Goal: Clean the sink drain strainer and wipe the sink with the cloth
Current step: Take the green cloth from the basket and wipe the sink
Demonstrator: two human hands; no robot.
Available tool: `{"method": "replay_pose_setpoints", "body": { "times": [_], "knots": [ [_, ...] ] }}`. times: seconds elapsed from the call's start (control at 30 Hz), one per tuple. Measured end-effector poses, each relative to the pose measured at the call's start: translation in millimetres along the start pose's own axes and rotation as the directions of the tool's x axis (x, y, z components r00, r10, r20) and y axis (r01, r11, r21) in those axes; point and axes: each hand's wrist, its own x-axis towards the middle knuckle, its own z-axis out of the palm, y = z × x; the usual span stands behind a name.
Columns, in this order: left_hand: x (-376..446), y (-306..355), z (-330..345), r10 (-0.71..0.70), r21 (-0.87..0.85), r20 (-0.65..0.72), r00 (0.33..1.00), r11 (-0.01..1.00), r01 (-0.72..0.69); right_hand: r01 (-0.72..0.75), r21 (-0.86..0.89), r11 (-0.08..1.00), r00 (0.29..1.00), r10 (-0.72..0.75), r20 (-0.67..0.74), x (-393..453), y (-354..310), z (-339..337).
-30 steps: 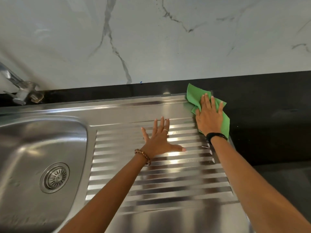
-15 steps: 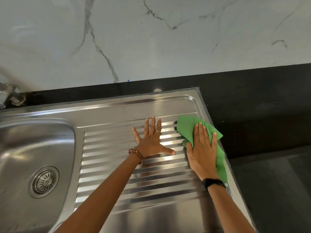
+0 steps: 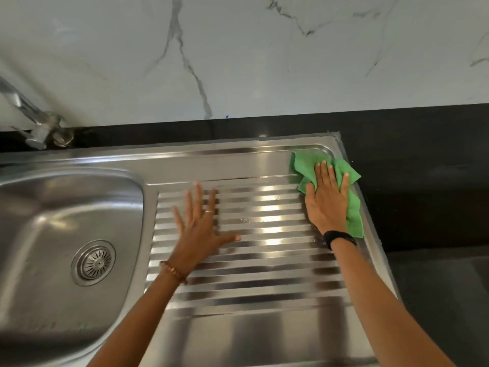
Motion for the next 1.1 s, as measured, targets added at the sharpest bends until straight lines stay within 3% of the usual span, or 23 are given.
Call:
{"method": "replay_pose_setpoints", "body": {
  "times": [0.17,0.23,0.43,0.57,0.8,0.87,1.0,1.1],
  "knots": [
    [-41.0,-56.8,-18.4,-0.316,-0.061,0.066,0.946,0.945,0.320,0.022,0.090,0.996,0.999,-0.024,0.024,-22.4,-37.3,5.3],
    [-47.0,-61.7,-19.3,-0.358,-0.151,0.106,0.928,0.916,0.371,0.077,0.132,0.988,0.996,-0.084,0.043,-30.8,-69.7,8.6],
    [-47.4,-60.6,-16.9,-0.350,-0.219,0.050,0.935,0.910,0.352,0.359,0.190,0.914,0.924,-0.376,0.063,-47.6,-193.4,27.0],
    [-50.3,-60.3,-15.6,-0.328,-0.234,0.000,0.945,0.918,0.319,0.483,0.183,0.856,0.858,-0.505,0.096,-40.2,-240.9,34.8],
    [-57.7,-55.1,-15.7,-0.346,-0.249,-0.061,0.936,0.914,0.321,0.731,0.231,0.642,0.616,-0.767,0.181,-33.5,-270.3,36.5],
    [-65.2,-52.9,-10.7,-0.357,-0.198,-0.084,0.930,0.921,0.335,0.749,0.271,0.605,0.582,-0.796,0.168,-38.9,-262.1,36.0],
    [-75.0,-45.4,-3.0,-0.320,-0.083,-0.158,0.934,0.947,0.311,0.741,0.276,0.612,0.606,-0.787,0.119,-49.4,-234.1,34.9],
    [-72.4,-25.5,0.0,-0.247,-0.023,-0.139,0.959,0.969,0.246,0.641,0.327,0.694,0.703,-0.702,0.111,-52.1,-197.1,28.8]
  ]
}}
